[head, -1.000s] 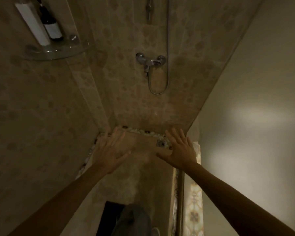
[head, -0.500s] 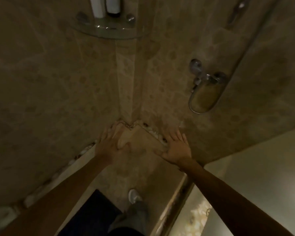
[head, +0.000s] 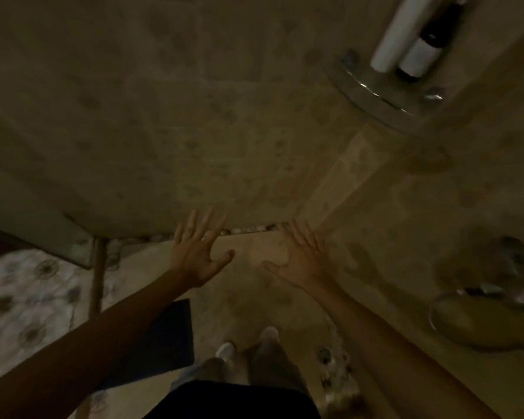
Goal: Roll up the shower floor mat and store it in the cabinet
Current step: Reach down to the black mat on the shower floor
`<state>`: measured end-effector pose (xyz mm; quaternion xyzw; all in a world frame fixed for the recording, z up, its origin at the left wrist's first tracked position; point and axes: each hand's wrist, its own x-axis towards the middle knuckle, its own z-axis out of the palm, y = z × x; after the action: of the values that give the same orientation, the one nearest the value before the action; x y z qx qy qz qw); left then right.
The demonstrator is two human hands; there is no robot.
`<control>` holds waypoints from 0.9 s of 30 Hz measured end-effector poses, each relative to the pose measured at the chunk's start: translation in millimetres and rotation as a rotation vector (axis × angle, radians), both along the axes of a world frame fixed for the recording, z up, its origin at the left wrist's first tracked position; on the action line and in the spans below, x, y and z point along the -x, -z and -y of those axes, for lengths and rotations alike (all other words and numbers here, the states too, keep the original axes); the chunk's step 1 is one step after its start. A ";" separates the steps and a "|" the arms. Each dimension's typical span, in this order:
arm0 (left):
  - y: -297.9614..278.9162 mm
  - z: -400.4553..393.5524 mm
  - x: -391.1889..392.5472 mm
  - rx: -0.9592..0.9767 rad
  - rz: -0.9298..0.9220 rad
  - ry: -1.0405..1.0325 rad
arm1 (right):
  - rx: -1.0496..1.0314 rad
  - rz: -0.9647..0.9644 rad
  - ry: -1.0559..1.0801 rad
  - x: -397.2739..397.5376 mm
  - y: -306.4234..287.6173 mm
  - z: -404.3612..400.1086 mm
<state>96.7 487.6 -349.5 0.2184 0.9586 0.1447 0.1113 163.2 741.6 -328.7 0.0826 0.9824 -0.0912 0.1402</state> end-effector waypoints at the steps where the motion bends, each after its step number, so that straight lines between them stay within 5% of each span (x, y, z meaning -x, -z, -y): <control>1: 2.2 12.5 2.6 0.005 0.006 -0.054 | -0.004 0.000 -0.051 17.7 0.8 8.9; 14: 22.7 124.7 -18.8 0.004 0.083 -0.896 | 0.041 0.112 -0.957 217.6 42.1 169.1; 27: 107.3 117.8 -167.3 -0.011 0.260 -1.513 | -0.113 0.429 -1.686 172.7 103.6 295.8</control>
<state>264.0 369.7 -456.7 -0.5153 0.8254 0.2109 0.0928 -9.5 445.8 -432.3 -0.6499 0.6715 0.1095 0.3388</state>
